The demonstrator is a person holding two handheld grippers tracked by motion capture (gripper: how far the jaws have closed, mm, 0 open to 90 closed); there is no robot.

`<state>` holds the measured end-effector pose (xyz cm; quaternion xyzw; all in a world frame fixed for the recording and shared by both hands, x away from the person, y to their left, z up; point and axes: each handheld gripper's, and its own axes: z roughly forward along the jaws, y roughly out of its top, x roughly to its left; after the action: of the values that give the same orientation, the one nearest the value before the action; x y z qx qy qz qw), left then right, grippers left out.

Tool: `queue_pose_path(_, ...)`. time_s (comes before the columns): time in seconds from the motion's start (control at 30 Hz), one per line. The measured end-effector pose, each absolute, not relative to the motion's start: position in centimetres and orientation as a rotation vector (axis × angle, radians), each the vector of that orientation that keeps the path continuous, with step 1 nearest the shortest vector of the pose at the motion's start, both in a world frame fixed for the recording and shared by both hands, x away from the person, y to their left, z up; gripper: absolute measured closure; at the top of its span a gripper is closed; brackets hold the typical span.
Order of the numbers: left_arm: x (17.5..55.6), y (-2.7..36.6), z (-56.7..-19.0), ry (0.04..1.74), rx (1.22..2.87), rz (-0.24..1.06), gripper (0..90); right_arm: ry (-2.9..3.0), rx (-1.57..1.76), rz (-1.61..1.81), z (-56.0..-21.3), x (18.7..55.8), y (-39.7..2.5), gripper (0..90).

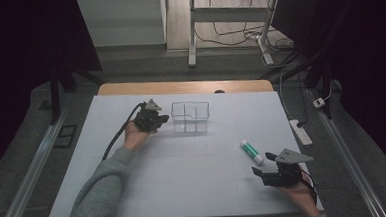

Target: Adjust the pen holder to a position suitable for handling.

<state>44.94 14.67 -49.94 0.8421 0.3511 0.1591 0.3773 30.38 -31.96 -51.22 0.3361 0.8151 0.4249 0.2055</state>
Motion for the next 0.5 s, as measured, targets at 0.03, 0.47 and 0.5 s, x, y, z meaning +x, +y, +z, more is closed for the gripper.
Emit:
queue_pose_path(0.03, 44.7, 14.8, -49.9, 0.899, 2.150, 0.401, 88.2, 2.272, 0.936, 1.183, -51.2, 30.4, -32.0, 21.7)
queue_pose_path(0.47, 39.6, 17.6, -48.7, 0.862, 2.122, 0.424, 74.3, 2.268, 0.932, 1.196, -51.1, 30.2, -32.1, 21.7)
queue_pose_path(0.5, 39.1, 17.9, -48.7, 0.863, 2.127, 0.442, 68.5, 2.267, 0.930, 1.206, -51.1, 30.2, -32.1, 21.7)
